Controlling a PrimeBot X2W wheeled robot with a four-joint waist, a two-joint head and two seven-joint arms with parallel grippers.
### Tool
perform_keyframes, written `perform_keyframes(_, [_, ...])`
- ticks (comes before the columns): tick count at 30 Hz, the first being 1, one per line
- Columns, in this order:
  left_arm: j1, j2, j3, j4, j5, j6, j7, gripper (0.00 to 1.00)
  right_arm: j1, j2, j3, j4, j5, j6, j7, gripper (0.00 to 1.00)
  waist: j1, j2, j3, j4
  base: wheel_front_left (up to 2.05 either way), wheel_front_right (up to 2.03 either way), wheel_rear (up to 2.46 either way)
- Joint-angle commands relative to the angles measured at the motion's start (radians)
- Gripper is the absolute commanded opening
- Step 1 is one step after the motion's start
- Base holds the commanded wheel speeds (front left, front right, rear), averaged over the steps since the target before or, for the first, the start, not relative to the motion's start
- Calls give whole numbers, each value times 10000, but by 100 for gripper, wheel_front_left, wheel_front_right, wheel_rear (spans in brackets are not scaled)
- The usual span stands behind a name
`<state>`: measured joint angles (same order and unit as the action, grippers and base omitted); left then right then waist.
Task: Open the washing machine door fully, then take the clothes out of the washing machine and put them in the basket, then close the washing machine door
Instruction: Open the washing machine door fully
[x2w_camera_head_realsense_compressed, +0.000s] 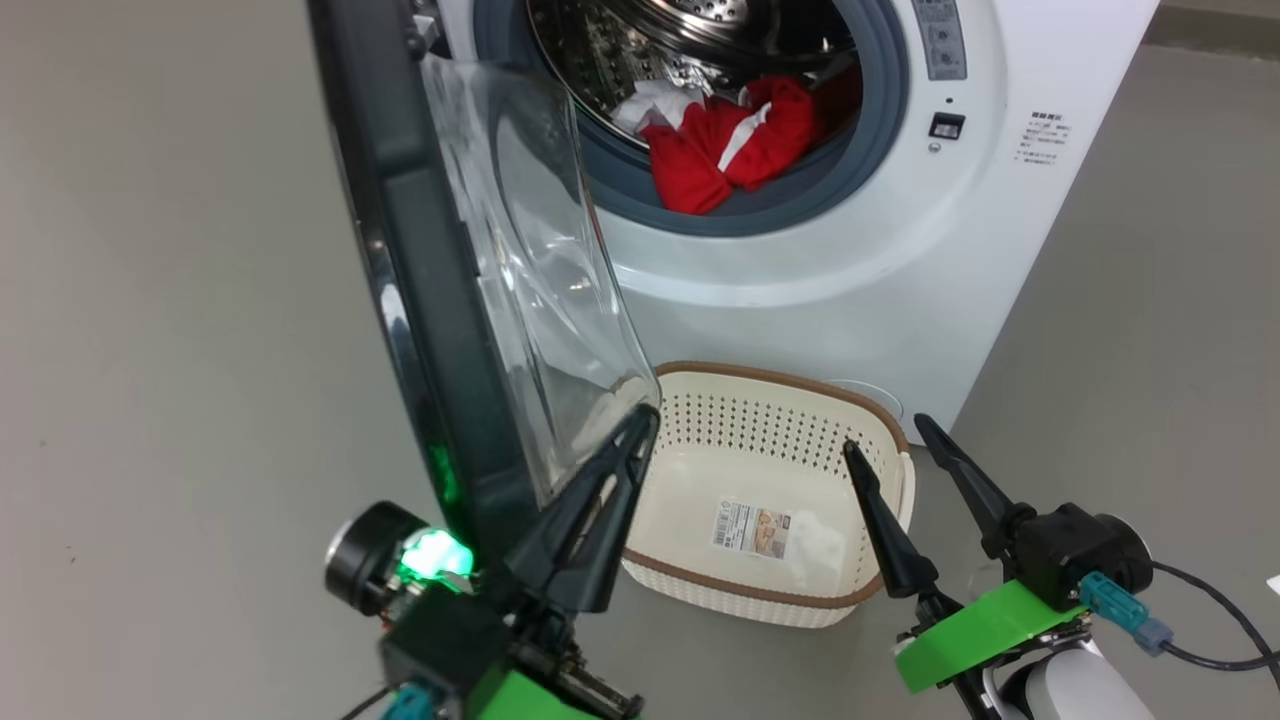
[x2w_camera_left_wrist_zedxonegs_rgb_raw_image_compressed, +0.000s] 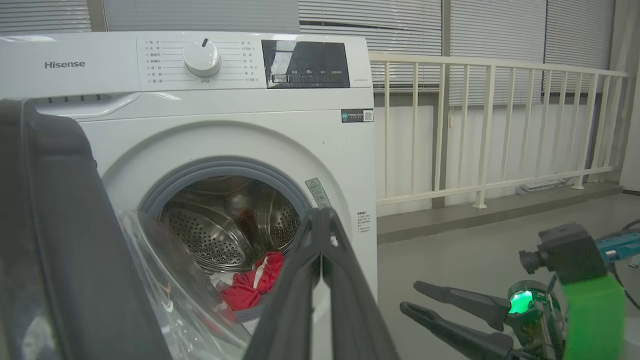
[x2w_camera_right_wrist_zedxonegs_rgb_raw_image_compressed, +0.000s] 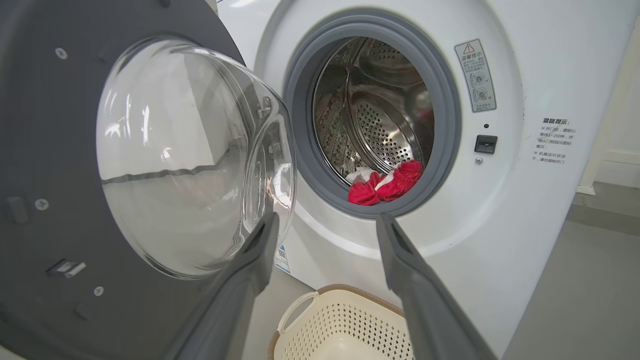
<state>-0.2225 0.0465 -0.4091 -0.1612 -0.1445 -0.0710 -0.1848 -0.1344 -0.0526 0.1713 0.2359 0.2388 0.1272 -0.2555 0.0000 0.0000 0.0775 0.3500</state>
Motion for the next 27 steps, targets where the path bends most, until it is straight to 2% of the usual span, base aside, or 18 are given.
perform_keyframes(1, [-194,56,206,-66,12,28,148,0,-430,24,192,-280,-63,35,-63,100,0,0,105,-78,0,0,0])
perform_keyframes(12, [22,74,48,1067,-386,194,1167,0,-519,24,128,-299,-100,35,-63,100,0,0,347,-144,0,0,0])
perform_keyframes(27, [265,195,615,1127,-322,1240,1798,0,-527,24,44,-249,-209,35,-63,100,0,0,509,281,0,0,0])
